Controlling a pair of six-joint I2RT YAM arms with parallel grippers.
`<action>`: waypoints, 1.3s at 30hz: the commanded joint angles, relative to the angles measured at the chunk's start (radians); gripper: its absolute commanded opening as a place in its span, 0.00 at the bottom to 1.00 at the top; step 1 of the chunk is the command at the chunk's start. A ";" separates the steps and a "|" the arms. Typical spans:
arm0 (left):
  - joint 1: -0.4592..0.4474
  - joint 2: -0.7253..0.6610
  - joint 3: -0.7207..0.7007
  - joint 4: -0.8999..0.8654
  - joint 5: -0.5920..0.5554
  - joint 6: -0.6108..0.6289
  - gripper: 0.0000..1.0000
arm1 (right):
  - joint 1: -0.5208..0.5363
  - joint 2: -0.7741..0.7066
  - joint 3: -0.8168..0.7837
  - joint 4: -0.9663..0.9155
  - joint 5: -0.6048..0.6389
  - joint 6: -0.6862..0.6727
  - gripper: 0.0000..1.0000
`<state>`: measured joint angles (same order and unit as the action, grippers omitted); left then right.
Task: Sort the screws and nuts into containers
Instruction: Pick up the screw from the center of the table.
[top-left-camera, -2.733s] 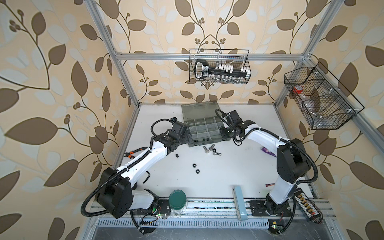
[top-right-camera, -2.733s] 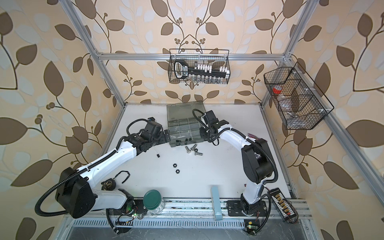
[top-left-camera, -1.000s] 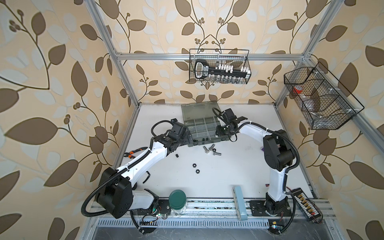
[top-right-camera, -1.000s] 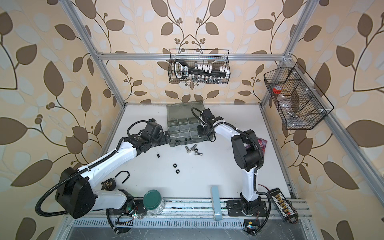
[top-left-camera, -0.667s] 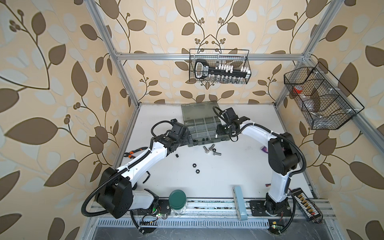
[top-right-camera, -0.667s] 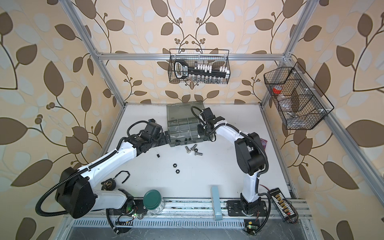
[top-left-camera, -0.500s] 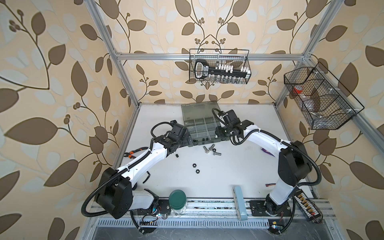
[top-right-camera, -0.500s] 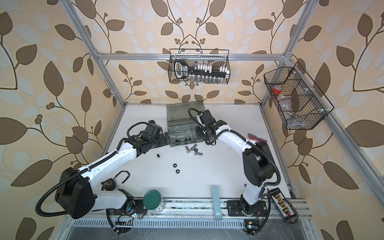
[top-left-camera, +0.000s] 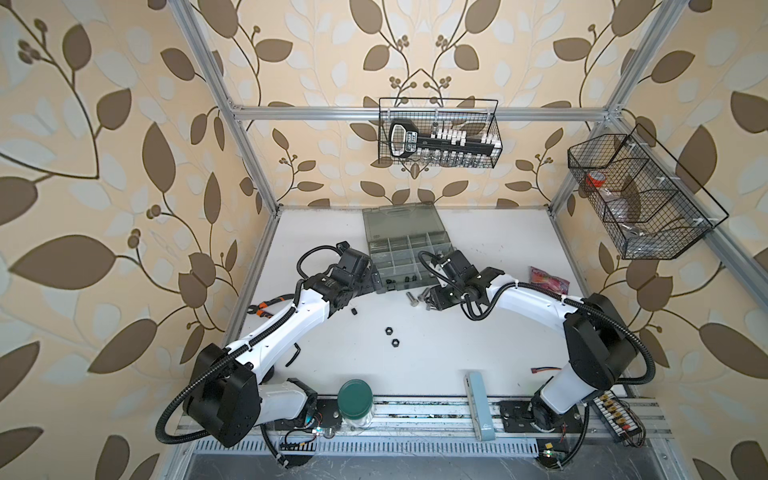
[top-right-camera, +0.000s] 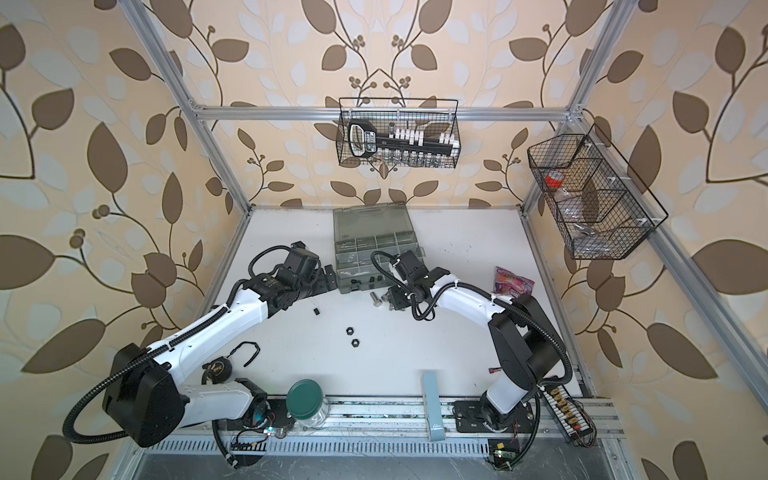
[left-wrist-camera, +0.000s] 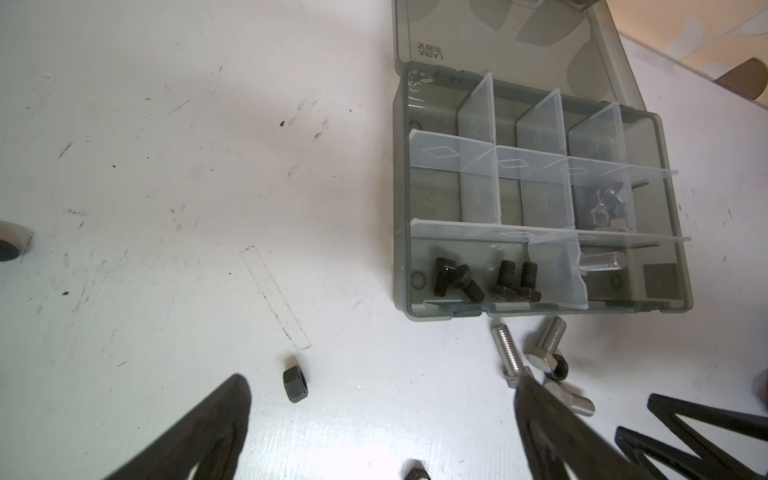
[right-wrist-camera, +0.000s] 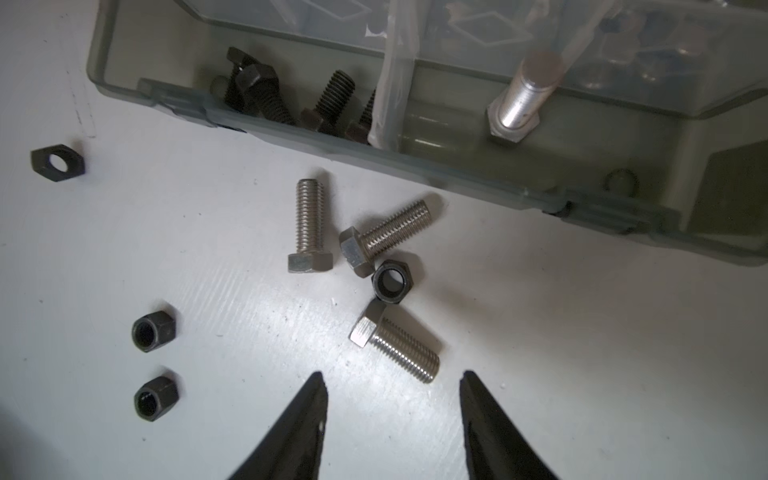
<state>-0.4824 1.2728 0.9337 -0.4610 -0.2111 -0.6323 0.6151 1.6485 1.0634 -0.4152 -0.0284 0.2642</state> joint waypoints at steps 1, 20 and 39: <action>0.013 0.005 0.000 0.003 0.009 -0.017 0.99 | 0.003 0.049 -0.008 0.024 -0.050 -0.011 0.53; 0.018 0.005 0.003 0.013 0.014 -0.014 0.99 | 0.003 0.141 -0.031 0.035 -0.071 -0.059 0.54; 0.021 -0.007 0.002 0.013 0.015 -0.014 0.99 | 0.060 0.196 -0.017 -0.011 0.019 -0.031 0.24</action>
<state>-0.4755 1.2804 0.9333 -0.4583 -0.1902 -0.6327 0.6697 1.7958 1.0389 -0.3820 -0.0502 0.2245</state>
